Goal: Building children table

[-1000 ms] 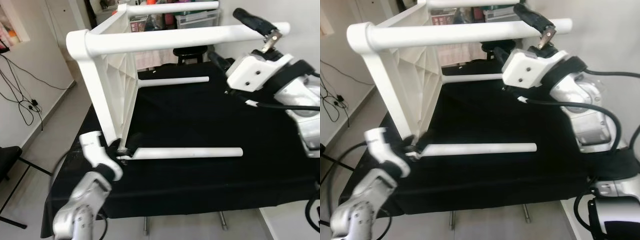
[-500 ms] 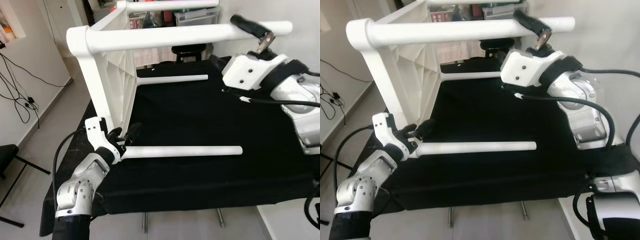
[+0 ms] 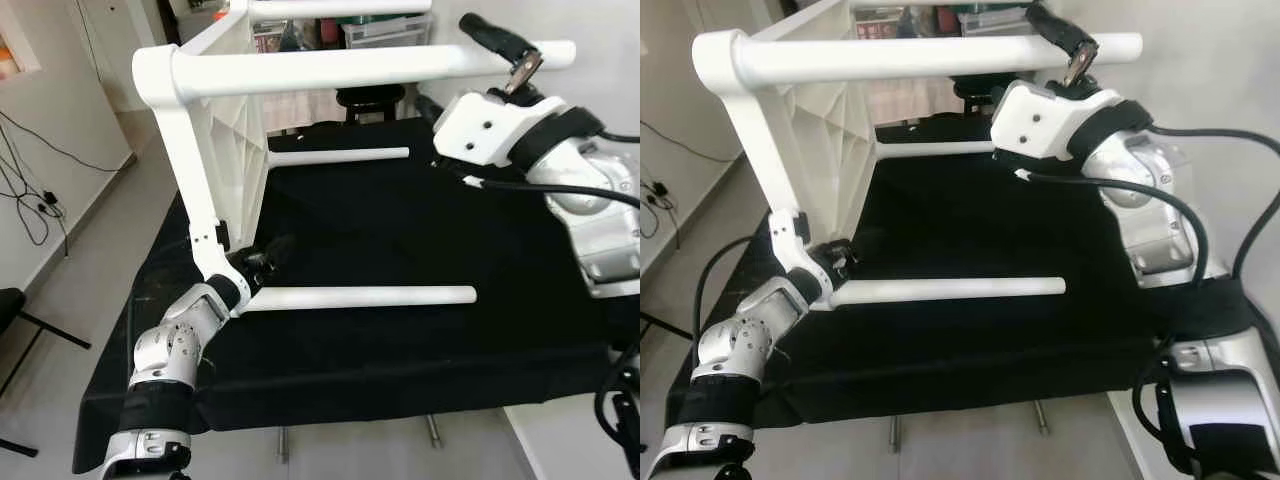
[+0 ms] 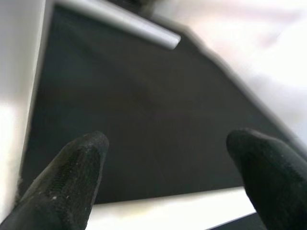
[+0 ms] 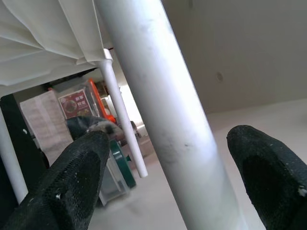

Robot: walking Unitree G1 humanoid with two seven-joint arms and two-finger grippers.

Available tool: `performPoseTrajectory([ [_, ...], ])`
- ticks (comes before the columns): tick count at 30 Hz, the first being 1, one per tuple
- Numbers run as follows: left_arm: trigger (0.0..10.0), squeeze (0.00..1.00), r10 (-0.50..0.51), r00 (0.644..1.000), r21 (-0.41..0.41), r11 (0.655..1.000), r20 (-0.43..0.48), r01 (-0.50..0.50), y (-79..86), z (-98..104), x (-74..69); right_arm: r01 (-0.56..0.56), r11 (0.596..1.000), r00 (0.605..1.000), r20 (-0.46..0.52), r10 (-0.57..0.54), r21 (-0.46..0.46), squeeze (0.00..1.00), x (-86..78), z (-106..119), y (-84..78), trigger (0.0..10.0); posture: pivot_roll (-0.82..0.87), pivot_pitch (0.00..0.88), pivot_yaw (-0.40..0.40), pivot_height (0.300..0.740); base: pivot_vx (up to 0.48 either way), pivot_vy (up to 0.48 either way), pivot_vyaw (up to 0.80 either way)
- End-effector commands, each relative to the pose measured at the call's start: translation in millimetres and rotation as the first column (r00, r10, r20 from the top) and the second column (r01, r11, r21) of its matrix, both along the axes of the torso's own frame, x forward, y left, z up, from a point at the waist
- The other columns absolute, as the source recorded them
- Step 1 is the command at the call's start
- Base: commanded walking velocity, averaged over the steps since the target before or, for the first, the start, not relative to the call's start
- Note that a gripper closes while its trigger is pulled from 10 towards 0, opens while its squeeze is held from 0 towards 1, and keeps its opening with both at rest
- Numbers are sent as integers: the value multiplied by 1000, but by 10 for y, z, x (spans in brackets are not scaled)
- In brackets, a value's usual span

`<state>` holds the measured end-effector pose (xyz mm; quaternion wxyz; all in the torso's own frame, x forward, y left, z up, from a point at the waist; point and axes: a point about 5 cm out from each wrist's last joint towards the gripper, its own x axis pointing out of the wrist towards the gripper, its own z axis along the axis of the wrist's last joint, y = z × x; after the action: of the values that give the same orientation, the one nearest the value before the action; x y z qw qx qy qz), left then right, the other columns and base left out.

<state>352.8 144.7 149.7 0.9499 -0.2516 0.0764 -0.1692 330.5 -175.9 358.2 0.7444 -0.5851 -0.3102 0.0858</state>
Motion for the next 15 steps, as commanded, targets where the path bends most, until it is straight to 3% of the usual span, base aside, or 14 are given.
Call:
performPoseTrajectory([
  [1,10000,0,67,997,80,995,-34,-64,127,-69,42,-30,999,1000,2,30,-11,0,2,13,95,10000,-172,42,43,740,0,0,0],
  [2,10000,0,67,997,80,995,-34,-64,127,-69,42,-30,999,1000,2,30,-11,0,2,13,95,10000,-172,42,43,740,0,0,0],
  [3,588,0,104,993,113,989,-54,-98,185,-112,71,-32,999,999,2,32,-11,0,1,16,102,10000,-174,47,41,740,0,0,0],
  [5,588,0,129,990,133,984,-62,-119,223,-135,86,-34,999,999,2,34,-11,0,-1,18,106,10000,-175,48,42,740,0,0,0],
  [6,0,0,183,980,165,972,-75,-169,324,-172,113,-34,999,999,1,34,-15,0,-6,24,106,10000,-185,56,44,740,0,0,0],
  [15,0,0,285,958,220,937,-33,-271,559,-164,144,-14,1000,1000,1,14,-23,0,-19,45,65,10000,-195,67,43,740,0,0,0],
])
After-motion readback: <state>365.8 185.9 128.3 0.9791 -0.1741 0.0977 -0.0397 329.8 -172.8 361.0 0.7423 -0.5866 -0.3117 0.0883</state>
